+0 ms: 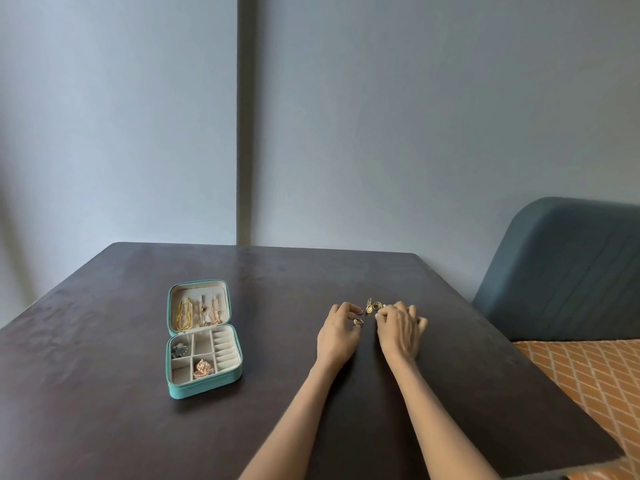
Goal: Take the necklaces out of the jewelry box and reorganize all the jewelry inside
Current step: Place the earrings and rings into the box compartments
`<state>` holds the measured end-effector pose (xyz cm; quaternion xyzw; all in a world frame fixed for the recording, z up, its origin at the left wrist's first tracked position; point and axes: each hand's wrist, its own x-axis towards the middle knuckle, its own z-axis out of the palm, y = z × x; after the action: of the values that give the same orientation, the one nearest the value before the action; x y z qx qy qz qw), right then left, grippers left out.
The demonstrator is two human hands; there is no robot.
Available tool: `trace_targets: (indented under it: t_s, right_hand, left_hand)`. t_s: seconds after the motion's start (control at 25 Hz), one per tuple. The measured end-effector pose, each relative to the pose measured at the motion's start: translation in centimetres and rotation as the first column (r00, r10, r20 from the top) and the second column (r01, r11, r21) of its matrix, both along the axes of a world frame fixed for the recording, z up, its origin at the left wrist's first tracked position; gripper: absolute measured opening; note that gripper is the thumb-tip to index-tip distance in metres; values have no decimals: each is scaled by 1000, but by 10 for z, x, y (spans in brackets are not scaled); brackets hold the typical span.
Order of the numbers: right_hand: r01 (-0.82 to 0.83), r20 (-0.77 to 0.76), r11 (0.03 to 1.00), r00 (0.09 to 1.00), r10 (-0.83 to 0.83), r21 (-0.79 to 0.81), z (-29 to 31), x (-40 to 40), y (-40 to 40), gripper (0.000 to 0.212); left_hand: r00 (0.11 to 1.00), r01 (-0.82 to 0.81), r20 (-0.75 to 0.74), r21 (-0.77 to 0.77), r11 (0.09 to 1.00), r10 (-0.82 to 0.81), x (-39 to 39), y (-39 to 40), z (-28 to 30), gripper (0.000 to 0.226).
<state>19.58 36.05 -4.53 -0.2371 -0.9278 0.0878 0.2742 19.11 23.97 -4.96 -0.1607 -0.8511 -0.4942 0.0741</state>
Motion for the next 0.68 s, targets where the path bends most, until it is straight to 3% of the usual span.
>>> trace_targets:
  t_s: [0.16, 0.44, 0.56, 0.68]
  right_hand:
    - [-80, -143, 996, 987, 73, -41, 1, 1, 0, 17]
    - [-85, -141, 977, 988, 58, -194, -2, 5, 4, 20]
    - [-84, -93, 988, 993, 72, -133, -2, 7, 1, 19]
    - [-103, -146, 995, 984, 101, -4, -2, 7, -4, 9]
  left_hand:
    - [1000, 5, 13, 54, 999, -6, -2, -1, -1, 19]
    - [1000, -3, 22, 48, 999, 2, -2, -1, -1, 21]
    - [1000, 0, 11, -21, 1000, 0, -1, 0, -1, 23]
    - [1000, -8, 3, -38, 999, 8, -1, 1, 0, 24]
